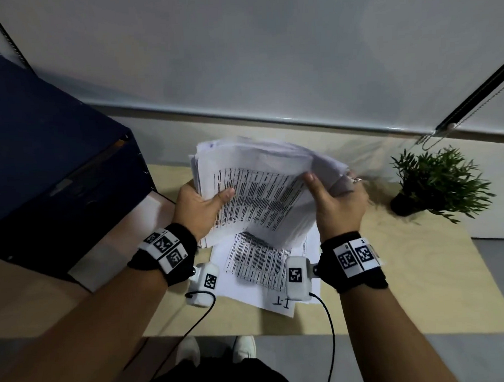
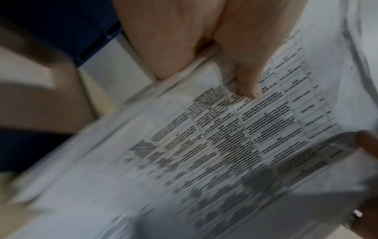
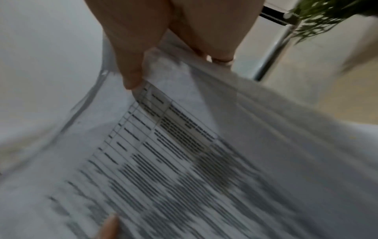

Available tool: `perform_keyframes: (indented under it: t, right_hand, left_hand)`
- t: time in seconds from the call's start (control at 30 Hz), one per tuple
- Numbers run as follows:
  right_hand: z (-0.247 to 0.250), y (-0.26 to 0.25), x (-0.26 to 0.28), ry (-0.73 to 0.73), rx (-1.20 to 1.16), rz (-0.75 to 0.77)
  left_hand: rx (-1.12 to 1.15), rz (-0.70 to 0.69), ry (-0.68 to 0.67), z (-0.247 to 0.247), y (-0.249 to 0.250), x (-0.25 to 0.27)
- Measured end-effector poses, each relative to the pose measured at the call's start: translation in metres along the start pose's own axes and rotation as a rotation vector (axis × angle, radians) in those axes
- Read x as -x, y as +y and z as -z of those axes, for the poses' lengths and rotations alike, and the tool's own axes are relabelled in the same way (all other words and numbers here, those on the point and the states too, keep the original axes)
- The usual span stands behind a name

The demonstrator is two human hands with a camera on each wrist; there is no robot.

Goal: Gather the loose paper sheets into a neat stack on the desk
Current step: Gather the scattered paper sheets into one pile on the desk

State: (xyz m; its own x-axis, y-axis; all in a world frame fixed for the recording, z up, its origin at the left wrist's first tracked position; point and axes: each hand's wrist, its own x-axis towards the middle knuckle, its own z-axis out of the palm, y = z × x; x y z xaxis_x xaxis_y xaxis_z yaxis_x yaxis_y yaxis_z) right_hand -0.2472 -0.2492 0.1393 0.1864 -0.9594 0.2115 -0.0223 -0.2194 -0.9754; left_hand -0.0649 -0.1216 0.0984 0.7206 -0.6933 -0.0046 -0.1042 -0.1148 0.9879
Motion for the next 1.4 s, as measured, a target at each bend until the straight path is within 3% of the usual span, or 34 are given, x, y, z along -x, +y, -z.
perform_keyframes:
  t: [0.07,0.17,0.3,0.43,0.6,0.7,0.83,0.97,1.17,1.27,1.4]
  right_hand:
    - [0.009,0.038,0.005,-0.077,0.346,-0.143]
    - [0.022,0.101,0.018,-0.160,0.797,-0.474]
    - [0.016,0.141,0.045,-0.175,1.073,-0.768]
    - [0.003,0.154,0.058,-0.228,1.222,-0.748]
    - [0.001,0.155,0.047,-0.178,0.977,-0.783]
    - [-0.001,0.151,0.047,-0.121,0.875,-0.802]
    - [0.009,0.136,0.044,-0.167,0.822,-0.734]
    - [0.034,0.097,0.018,-0.118,0.936,-0.405]
    - [0.069,0.009,-0.035,0.151,0.956,-0.076]
    - [0.086,-0.017,-0.047,0.242,0.791,-0.088]
    - [0.092,-0.006,-0.034,0.175,0.582,-0.228]
  left_hand:
    - [-0.047,0.040,-0.015,-0.003,-0.012,0.007]
    - [-0.141,0.069,0.059,-0.003,-0.013,0.004]
    - [-0.217,0.005,0.204,0.018,0.004,-0.010]
    - [-0.256,-0.105,0.274,0.045,0.017,-0.015]
    - [-0.307,-0.099,0.255,0.072,0.019,-0.023]
    - [-0.229,-0.097,0.213,0.079,0.025,-0.020]
    - [-0.141,0.037,0.100,0.086,0.003,-0.026]
    - [-0.267,0.271,-0.020,0.067,-0.041,-0.029]
    - [-0.598,0.502,-0.145,-0.001,-0.068,0.001]
    - [-0.625,0.564,-0.193,-0.021,-0.075,0.007]
    - [-0.583,0.561,-0.202,-0.029,-0.091,0.012]
